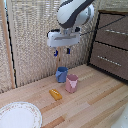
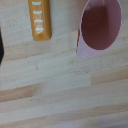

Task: Kindly get your arm to the topmost drawer handle. Get a good grip on it, then softly pull to open it.

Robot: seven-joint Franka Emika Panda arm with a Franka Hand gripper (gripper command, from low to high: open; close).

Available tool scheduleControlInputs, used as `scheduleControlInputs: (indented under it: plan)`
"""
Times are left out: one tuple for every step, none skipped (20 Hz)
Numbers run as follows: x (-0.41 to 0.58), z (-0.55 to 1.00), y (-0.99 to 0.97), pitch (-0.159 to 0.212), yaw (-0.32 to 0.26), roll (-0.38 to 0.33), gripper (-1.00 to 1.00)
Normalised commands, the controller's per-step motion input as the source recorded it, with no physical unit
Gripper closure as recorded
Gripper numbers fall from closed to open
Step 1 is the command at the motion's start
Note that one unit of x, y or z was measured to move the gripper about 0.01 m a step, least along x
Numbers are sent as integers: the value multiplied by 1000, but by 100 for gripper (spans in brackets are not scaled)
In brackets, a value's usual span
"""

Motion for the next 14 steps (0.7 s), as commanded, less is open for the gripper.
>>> scheduleControlInputs:
  plan:
    - [-49,577,-140,-26,0,-111,-100]
    - [0,611,-286,0,14,-181,-100]
    - [0,611,-286,0,14,-181,-100]
    - [0,674,-271,-1,11,-149,-100]
    - [0,734,-243,0,15,-128,-100]
    - [0,729,-206,-4,12,-122,-100]
    - [0,711,-157,-6,10,-110,-100]
    - [0,629,-154,-10,11,-121,-100]
    - [0,583,-160,-6,25,-146,-100]
    - [0,497,-171,0,36,-195,-100]
    - [0,371,-180,0,49,-270,-100]
    - [0,217,-189,0,57,-315,-100]
    - [0,140,-200,0,60,-337,-100]
    - [0,89,-189,0,68,-350,-100]
